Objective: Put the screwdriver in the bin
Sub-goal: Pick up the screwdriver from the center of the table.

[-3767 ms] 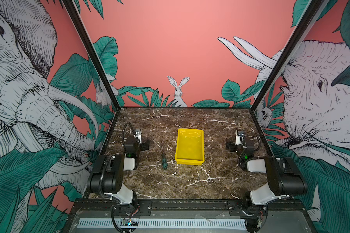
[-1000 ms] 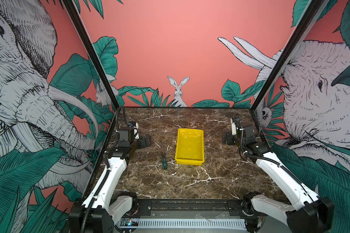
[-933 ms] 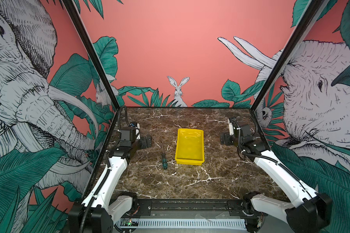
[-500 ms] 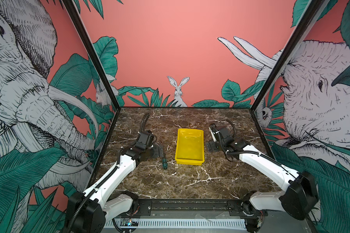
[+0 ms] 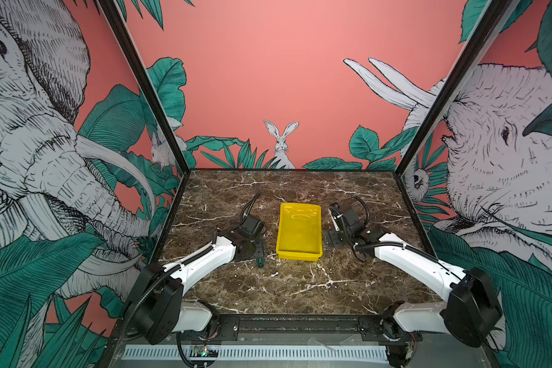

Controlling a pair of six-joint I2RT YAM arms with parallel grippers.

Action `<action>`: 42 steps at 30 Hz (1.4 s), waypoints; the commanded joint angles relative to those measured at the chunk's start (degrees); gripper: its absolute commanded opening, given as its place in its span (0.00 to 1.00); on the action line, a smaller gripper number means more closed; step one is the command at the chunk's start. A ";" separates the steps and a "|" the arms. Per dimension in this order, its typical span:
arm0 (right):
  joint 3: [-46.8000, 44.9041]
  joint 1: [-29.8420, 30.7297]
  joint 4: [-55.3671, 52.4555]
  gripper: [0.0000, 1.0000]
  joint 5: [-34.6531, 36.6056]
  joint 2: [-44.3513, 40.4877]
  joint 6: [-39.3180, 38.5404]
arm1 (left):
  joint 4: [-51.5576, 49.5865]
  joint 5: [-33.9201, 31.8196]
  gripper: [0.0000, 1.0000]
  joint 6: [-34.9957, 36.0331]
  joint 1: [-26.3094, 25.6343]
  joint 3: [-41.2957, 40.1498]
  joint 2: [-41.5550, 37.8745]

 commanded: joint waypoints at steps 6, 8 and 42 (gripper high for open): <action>-1.12 0.28 1.01 0.99 -0.22 -2.03 0.73 | 2.05 -2.27 0.68 -3.06 -0.09 0.52 4.47; -1.34 0.25 1.10 0.99 -0.44 -2.11 0.72 | 2.58 -2.32 0.66 -3.31 -0.08 0.43 5.03; -3.21 0.13 1.63 0.99 -1.67 -2.95 2.35 | 6.20 -4.81 0.12 -1.98 -0.15 -1.07 8.19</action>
